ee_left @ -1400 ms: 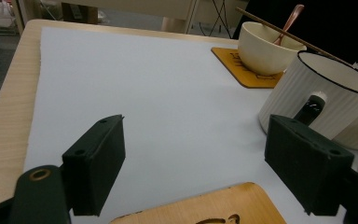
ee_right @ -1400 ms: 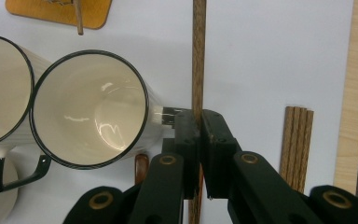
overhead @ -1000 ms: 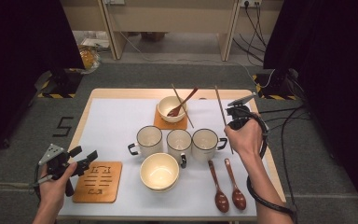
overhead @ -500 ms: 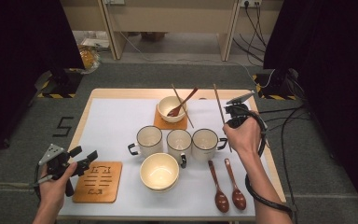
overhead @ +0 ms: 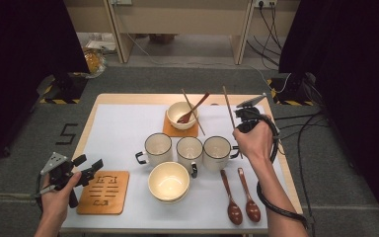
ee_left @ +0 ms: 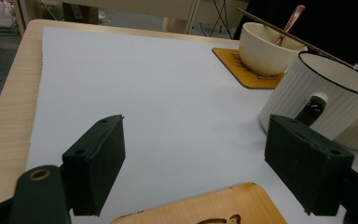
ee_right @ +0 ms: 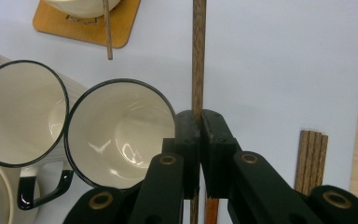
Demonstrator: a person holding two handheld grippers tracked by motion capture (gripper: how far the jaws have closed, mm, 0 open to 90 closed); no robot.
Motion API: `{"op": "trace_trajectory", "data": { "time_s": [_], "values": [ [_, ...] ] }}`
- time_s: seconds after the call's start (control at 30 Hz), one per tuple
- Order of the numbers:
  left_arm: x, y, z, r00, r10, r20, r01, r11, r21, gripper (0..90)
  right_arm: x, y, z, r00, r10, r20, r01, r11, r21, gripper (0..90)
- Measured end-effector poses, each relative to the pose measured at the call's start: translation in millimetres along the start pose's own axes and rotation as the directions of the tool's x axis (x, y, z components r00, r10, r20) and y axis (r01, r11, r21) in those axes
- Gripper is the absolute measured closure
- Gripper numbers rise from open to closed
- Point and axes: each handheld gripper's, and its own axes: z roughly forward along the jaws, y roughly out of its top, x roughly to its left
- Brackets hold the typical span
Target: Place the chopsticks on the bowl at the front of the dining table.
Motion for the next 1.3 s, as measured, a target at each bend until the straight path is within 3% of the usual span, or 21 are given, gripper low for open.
{"op": "trace_trajectory", "data": {
  "time_s": [1.3],
  "values": [
    [1.0, 0.5, -0.9, 1.0000, -0.006, -0.003, 0.006, 1.0000, -0.005, 19.6, 18.3, 17.1, -1.4, 0.9994, -0.033, -0.007, 0.033, 0.999, -0.012, 85.8]
  ]
}}
